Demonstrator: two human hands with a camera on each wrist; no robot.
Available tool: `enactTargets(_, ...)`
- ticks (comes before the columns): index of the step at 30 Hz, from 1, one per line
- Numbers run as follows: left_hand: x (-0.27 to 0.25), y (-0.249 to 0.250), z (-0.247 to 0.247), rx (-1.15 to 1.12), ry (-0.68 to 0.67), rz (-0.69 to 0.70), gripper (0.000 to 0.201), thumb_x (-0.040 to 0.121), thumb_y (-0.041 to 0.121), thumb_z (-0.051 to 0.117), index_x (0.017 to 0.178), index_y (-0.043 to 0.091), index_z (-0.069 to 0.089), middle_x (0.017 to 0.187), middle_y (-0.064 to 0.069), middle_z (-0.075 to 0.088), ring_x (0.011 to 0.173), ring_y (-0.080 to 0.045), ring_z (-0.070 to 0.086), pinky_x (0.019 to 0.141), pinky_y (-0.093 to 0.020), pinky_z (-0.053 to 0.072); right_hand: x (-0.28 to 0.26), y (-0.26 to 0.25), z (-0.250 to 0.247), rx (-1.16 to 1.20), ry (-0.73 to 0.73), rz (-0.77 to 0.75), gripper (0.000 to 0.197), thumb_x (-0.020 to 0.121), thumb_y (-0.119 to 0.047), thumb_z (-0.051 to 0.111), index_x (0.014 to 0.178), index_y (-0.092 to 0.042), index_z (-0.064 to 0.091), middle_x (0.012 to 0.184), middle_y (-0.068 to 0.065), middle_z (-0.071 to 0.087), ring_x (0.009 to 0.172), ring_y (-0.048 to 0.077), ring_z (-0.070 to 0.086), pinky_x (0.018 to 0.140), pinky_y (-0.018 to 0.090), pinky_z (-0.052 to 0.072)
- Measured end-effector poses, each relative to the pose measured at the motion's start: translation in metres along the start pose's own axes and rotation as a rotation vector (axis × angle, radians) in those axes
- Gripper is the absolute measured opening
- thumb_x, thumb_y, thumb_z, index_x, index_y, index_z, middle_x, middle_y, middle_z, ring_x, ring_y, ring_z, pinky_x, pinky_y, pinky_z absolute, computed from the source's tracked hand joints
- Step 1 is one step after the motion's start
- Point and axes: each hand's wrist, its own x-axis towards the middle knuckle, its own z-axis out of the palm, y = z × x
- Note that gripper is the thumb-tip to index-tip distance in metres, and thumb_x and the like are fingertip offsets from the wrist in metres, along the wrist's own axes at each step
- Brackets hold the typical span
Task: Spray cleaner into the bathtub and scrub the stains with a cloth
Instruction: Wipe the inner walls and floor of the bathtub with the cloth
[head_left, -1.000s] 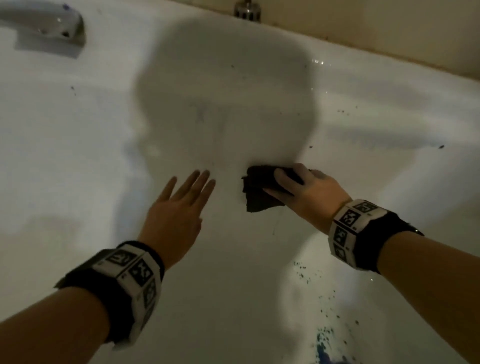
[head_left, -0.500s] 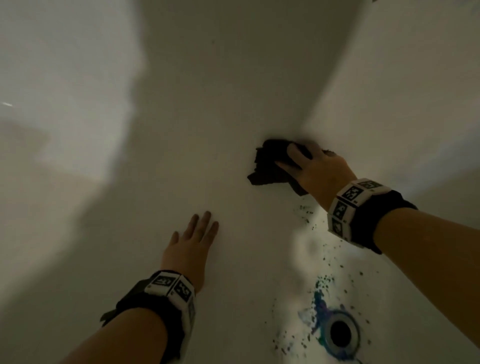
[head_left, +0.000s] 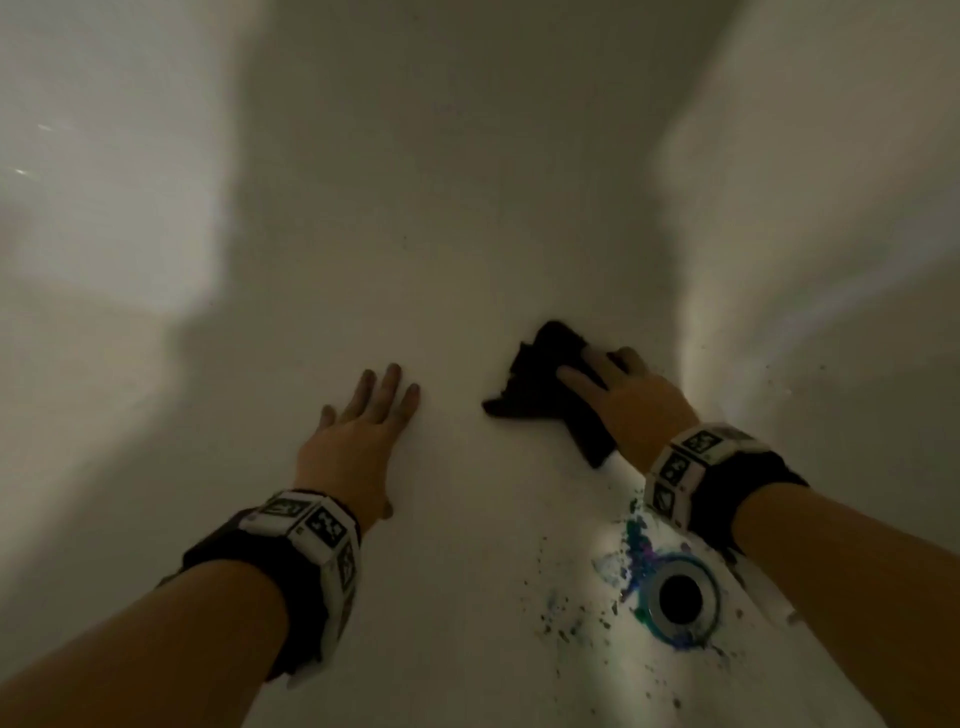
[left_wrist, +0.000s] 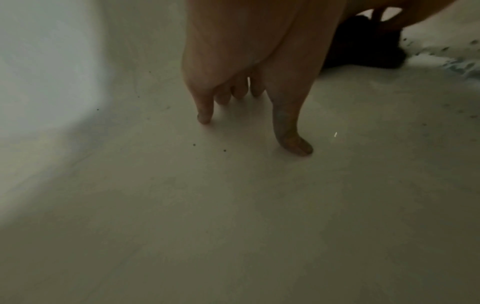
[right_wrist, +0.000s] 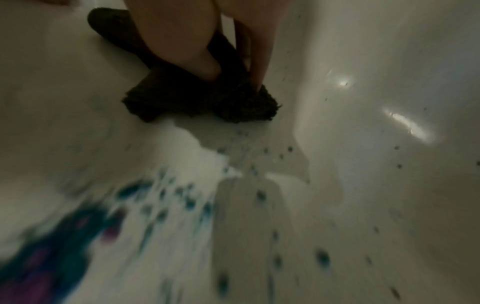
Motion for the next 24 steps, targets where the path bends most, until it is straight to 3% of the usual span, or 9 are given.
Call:
enactTargets(3, 0.001, 0.000, 0.000, 0.001, -0.004, 0.000, 0.120, 0.075, 0.024, 0.075, 0.144, 0.026, -0.023, 0.149, 0.005, -0.034, 0.142, -0.018, -0.021, 0.117, -0.040, 0.005, -0.038, -0.016, 0.025, 0.029, -0.064, -0.038, 0.079, 0.018, -0.029, 0.096, 0.095, -0.020, 0.075, 0.094, 0.016, 0.071, 0.071, 0.043, 0.067, 0.041, 0.047, 0.052)
enactTargets(6, 0.001, 0.000, 0.002, -0.014, -0.002, -0.004, 0.121, 0.074, 0.022, 0.076, 0.145, 0.026, -0.022, 0.150, 0.005, -0.033, 0.142, -0.017, -0.021, 0.116, -0.040, 0.005, -0.073, -0.037, 0.035, 0.085, -0.042, -0.083, 0.082, 0.009, -0.032, 0.095, 0.089, -0.026, 0.075, 0.089, 0.010, 0.073, 0.070, 0.037, 0.069, 0.044, 0.041, 0.054)
enactTargets(8, 0.001, -0.001, 0.002, -0.006, 0.003, -0.003, 0.122, 0.073, 0.023, 0.077, 0.144, 0.024, -0.023, 0.150, 0.004, -0.033, 0.142, -0.018, -0.020, 0.116, -0.041, 0.006, -0.084, -0.036, 0.021, 0.153, 0.009, -0.058, 0.083, 0.012, -0.023, 0.095, 0.091, -0.024, 0.070, 0.090, 0.012, 0.072, 0.071, 0.036, 0.069, 0.044, 0.037, 0.054)
enactTargets(12, 0.002, 0.000, 0.002, -0.003, 0.000, 0.003, 0.124, 0.072, 0.024, 0.078, 0.144, 0.023, -0.024, 0.150, 0.004, -0.032, 0.142, -0.018, -0.020, 0.116, -0.042, 0.007, -0.080, 0.014, -0.030, 0.182, 0.209, 0.225, 0.052, 0.047, -0.004, 0.087, 0.095, -0.006, 0.066, 0.102, 0.026, 0.062, 0.081, 0.049, 0.059, 0.050, 0.047, 0.054)
enactTargets(14, 0.002, 0.000, 0.003, -0.005, 0.009, 0.001, 0.126, 0.071, 0.025, 0.079, 0.144, 0.023, -0.023, 0.150, 0.005, -0.032, 0.142, -0.018, -0.019, 0.116, -0.043, 0.008, -0.065, 0.045, -0.046, 0.182, 0.213, 0.442, 0.045, 0.066, -0.006, 0.078, 0.109, -0.005, 0.063, 0.122, 0.029, 0.051, 0.104, 0.053, 0.049, 0.070, 0.053, 0.052)
enactTargets(16, 0.003, 0.000, 0.004, -0.014, 0.016, -0.001, 0.126, 0.070, 0.024, 0.080, 0.144, 0.024, -0.022, 0.151, 0.006, -0.031, 0.142, -0.018, -0.019, 0.116, -0.043, 0.008, -0.050, 0.065, -0.050, 0.159, 0.123, 0.566, 0.047, 0.083, -0.014, 0.065, 0.128, -0.011, 0.051, 0.142, 0.020, 0.032, 0.125, 0.044, 0.031, 0.091, 0.049, 0.042)
enactTargets(18, 0.003, 0.000, 0.005, -0.021, 0.020, 0.000, 0.126, 0.070, 0.024, 0.080, 0.145, 0.026, -0.021, 0.151, 0.007, -0.031, 0.142, -0.017, -0.019, 0.116, -0.043, 0.008, -0.041, 0.068, -0.044, 0.193, -0.031, 0.580, 0.051, 0.090, -0.020, 0.056, 0.138, -0.016, 0.039, 0.148, 0.015, 0.022, 0.130, 0.038, 0.025, 0.100, 0.046, 0.034)
enactTargets(21, 0.004, -0.001, 0.005, -0.034, 0.025, -0.003, 0.126, 0.070, 0.024, 0.080, 0.144, 0.027, -0.021, 0.150, 0.009, -0.031, 0.142, -0.016, -0.019, 0.116, -0.043, 0.009, -0.042, 0.043, -0.022, 0.179, -0.257, 0.458, 0.070, 0.086, -0.034, 0.061, 0.144, -0.022, 0.025, 0.150, 0.017, 0.016, 0.129, 0.039, 0.025, 0.102, 0.045, 0.034)
enactTargets(24, 0.005, -0.001, 0.006, -0.039, 0.025, -0.002, 0.126, 0.069, 0.024, 0.080, 0.145, 0.028, -0.020, 0.150, 0.009, -0.031, 0.142, -0.015, -0.019, 0.116, -0.043, 0.008, -0.060, 0.012, -0.003, 0.161, -0.361, 0.395, 0.070, 0.087, -0.030, 0.059, 0.145, -0.025, 0.020, 0.151, 0.013, 0.014, 0.132, 0.037, 0.022, 0.100, 0.044, 0.038)
